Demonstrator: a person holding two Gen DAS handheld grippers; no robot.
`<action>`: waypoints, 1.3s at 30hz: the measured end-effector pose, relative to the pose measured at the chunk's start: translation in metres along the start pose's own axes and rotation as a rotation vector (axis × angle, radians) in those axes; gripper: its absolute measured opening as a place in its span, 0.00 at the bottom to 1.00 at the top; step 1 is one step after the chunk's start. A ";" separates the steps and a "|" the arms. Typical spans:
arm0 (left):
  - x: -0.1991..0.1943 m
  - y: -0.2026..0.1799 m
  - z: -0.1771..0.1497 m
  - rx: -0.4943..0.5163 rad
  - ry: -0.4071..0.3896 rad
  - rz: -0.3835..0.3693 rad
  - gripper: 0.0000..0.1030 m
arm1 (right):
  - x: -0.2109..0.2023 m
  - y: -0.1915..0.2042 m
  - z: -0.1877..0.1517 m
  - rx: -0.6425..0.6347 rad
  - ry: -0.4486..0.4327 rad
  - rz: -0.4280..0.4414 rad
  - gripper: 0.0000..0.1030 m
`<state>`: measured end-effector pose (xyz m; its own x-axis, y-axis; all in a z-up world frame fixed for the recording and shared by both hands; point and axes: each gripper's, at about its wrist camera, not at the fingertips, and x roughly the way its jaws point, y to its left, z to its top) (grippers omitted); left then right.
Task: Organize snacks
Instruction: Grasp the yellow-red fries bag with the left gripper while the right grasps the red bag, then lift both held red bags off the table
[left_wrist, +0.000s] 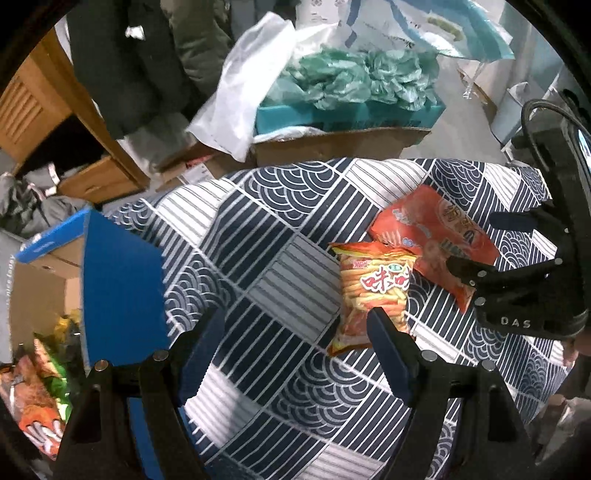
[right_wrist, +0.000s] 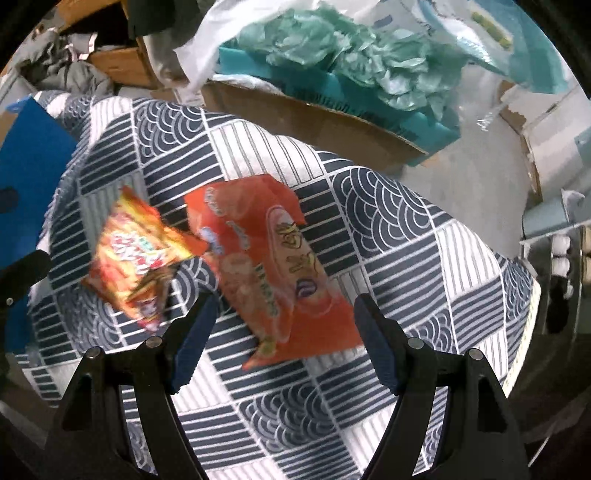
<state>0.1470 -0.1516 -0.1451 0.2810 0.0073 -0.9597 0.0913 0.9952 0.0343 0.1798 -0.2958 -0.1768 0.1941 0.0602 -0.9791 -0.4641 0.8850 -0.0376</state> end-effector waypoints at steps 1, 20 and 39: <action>0.003 -0.001 0.001 -0.002 0.003 -0.008 0.78 | 0.002 0.000 0.002 -0.015 -0.003 -0.006 0.73; 0.035 -0.022 0.006 -0.040 0.059 -0.080 0.78 | 0.041 -0.002 0.003 -0.051 0.059 0.096 0.74; 0.065 -0.039 0.002 -0.005 0.085 -0.079 0.81 | 0.033 -0.017 -0.018 0.111 0.034 0.149 0.38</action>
<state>0.1633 -0.1905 -0.2079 0.1907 -0.0632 -0.9796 0.1051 0.9935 -0.0437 0.1782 -0.3173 -0.2126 0.0999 0.1805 -0.9785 -0.3874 0.9129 0.1289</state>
